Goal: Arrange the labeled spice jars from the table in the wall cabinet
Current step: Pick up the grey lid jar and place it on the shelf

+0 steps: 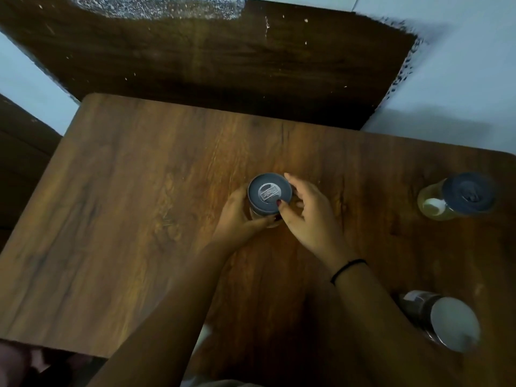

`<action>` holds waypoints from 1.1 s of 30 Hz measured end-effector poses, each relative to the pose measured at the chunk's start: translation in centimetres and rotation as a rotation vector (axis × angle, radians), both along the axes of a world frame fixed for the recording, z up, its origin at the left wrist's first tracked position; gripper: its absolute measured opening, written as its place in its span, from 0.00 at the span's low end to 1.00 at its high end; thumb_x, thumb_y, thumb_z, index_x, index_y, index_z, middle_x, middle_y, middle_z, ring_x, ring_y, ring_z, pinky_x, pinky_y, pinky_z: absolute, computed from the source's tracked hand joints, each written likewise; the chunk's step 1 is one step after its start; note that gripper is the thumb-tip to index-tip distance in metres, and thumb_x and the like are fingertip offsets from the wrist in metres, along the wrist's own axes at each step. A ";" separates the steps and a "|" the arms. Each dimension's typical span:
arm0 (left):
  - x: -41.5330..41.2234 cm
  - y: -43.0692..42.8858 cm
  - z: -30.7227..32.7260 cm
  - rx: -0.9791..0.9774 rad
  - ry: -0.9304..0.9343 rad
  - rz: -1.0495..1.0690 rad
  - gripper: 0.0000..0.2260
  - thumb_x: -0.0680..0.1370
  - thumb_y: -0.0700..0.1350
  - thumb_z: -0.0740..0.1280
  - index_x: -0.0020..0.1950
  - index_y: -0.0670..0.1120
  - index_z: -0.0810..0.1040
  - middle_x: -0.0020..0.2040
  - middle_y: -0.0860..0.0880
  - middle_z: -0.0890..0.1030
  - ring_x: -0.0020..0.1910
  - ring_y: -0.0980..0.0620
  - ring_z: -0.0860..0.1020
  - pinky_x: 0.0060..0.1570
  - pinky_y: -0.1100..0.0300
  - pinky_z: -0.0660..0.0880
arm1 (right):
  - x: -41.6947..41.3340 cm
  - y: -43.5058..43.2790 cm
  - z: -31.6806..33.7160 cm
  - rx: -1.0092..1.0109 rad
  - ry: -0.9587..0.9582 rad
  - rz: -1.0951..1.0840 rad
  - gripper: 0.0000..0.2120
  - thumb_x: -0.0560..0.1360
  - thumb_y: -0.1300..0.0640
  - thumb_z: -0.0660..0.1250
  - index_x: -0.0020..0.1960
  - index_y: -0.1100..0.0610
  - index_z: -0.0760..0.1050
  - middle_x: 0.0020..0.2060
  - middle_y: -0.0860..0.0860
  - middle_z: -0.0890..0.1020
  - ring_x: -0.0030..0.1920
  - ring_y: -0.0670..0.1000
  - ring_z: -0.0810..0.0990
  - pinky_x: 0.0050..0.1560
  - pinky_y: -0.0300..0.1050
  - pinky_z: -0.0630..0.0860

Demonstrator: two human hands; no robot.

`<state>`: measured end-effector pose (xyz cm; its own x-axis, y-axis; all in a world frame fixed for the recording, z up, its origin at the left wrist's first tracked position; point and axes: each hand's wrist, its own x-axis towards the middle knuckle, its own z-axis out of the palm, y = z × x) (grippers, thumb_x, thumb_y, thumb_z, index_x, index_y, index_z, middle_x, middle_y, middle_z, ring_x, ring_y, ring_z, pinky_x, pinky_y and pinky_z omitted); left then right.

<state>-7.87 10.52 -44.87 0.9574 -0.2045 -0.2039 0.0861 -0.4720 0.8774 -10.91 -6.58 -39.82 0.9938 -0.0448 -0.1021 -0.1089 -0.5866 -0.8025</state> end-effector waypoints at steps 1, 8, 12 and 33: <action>-0.1 0.1 0.2 -0.019 0.010 0.009 0.36 0.63 0.61 0.76 0.67 0.51 0.72 0.61 0.56 0.78 0.61 0.58 0.77 0.62 0.54 0.76 | 0.0 -0.2 0.3 0.009 -0.003 -0.006 0.26 0.78 0.55 0.67 0.75 0.53 0.65 0.69 0.50 0.72 0.66 0.45 0.72 0.65 0.45 0.75; 1.3 0.4 6.0 -0.264 0.039 0.088 0.22 0.71 0.53 0.74 0.63 0.47 0.75 0.55 0.55 0.82 0.52 0.62 0.82 0.48 0.65 0.78 | -0.4 -1.4 2.7 0.135 0.071 -0.077 0.23 0.79 0.67 0.61 0.73 0.56 0.68 0.68 0.50 0.74 0.66 0.43 0.73 0.66 0.38 0.73; 2.3 1.0 10.4 -0.345 -0.002 0.062 0.24 0.72 0.55 0.71 0.64 0.47 0.74 0.57 0.51 0.82 0.54 0.55 0.82 0.50 0.60 0.81 | -0.8 -1.1 5.0 0.300 0.112 -0.061 0.24 0.78 0.62 0.67 0.73 0.54 0.68 0.66 0.47 0.76 0.64 0.40 0.75 0.63 0.37 0.74; 1.5 3.7 23.3 -0.347 -0.345 0.048 0.24 0.68 0.65 0.70 0.47 0.45 0.83 0.40 0.49 0.84 0.37 0.57 0.81 0.35 0.65 0.76 | -1.8 3.7 14.7 0.473 -0.202 -0.017 0.30 0.70 0.43 0.75 0.68 0.53 0.73 0.58 0.48 0.81 0.55 0.45 0.81 0.49 0.40 0.80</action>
